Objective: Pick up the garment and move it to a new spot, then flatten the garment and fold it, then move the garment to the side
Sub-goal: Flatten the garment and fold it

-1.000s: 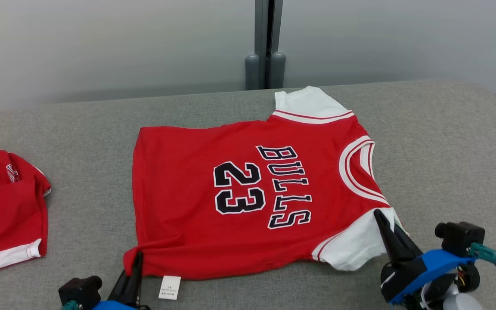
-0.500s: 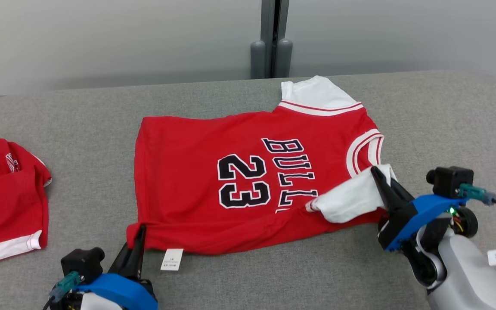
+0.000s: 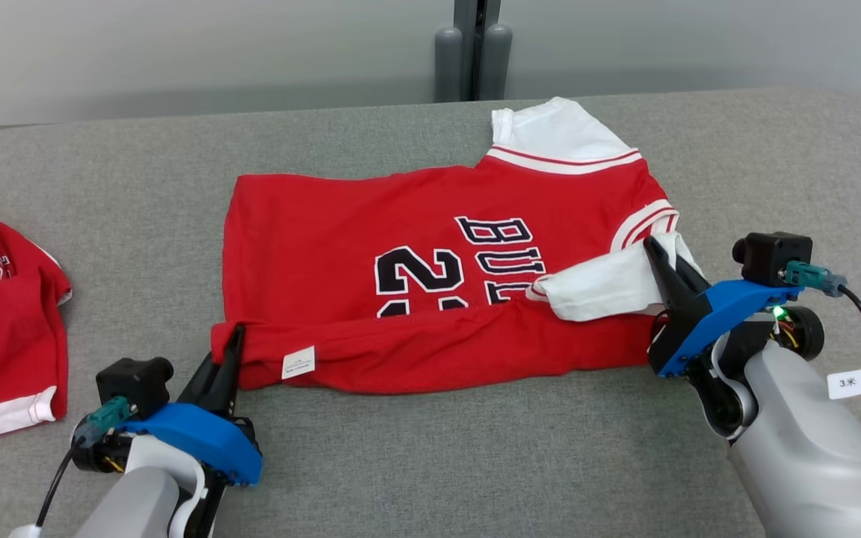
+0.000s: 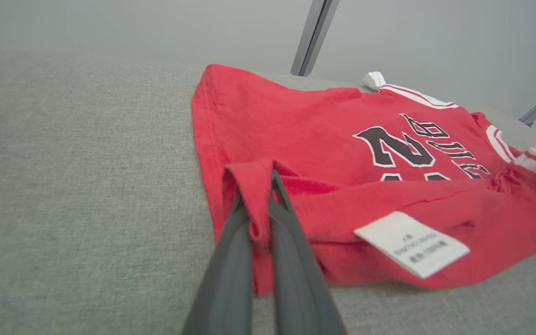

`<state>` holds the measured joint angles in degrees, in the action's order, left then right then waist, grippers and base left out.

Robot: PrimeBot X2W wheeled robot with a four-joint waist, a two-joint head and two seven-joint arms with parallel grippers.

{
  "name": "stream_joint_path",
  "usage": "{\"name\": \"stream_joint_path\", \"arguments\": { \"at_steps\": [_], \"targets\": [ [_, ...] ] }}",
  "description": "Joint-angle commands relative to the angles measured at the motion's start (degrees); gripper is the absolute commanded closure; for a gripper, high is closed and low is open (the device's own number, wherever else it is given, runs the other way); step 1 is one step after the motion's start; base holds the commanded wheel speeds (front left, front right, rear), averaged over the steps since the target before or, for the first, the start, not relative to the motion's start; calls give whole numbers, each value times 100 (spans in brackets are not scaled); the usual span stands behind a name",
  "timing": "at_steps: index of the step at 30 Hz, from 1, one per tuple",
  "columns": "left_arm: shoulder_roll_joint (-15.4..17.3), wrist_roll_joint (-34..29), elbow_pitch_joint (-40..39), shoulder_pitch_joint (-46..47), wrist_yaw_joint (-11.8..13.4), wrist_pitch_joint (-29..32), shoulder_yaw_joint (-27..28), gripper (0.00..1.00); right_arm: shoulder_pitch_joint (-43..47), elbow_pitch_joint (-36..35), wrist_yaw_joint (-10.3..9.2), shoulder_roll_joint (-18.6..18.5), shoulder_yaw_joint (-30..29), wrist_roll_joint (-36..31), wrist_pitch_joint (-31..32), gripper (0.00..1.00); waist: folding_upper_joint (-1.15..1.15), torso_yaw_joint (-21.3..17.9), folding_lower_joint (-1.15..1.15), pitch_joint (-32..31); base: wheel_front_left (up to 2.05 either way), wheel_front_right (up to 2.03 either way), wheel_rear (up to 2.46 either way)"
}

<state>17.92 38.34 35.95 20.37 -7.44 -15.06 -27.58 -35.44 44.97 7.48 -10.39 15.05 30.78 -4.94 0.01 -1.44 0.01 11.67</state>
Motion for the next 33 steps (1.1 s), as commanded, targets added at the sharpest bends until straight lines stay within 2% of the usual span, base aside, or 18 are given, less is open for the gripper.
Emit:
{"name": "stream_joint_path", "arguments": {
  "at_steps": [1, 2, 3, 10, 19, 26, 33],
  "targets": [
    [6, 40, 56, 138, -6, -12, -25, 100, -131, 99, 3, 24, 28, -25, -120, 52, -1, -9, -1, 16, 0, 0, 0],
    [2, 54, 94, 188, -6, -13, -36, 62, -179, 200, 3, 44, 56, -17, -201, 0, -1, -12, -1, 30, 0, 0, 0],
    [4, 43, 120, 228, -6, -13, -39, 0, -221, 275, 3, 54, 94, -9, -284, 0, -1, -17, -1, 38, 0, 0, 0],
    [-92, -171, -56, 1, -6, -14, 432, 0, -124, 420, 3, -186, 378, -89, -897, 0, -1, -20, -1, -72, 0, 0, 0],
    [-244, -662, -363, -706, -6, -15, 746, 0, 704, -75, 3, -611, 365, -273, -1028, 0, -1, -22, -1, -282, 0, 0, 0],
    [-351, -868, -203, -932, -7, -15, 768, 0, 1247, -234, 3, -560, 209, -409, -1032, 0, -1, -126, -1, -296, 0, 0, 0],
    [-393, -965, 11, -744, -7, -15, 778, 0, 1217, -110, 3, -414, 217, -482, -1032, 0, -1, -157, -1, -208, 0, 0, 0]
  ]
}}
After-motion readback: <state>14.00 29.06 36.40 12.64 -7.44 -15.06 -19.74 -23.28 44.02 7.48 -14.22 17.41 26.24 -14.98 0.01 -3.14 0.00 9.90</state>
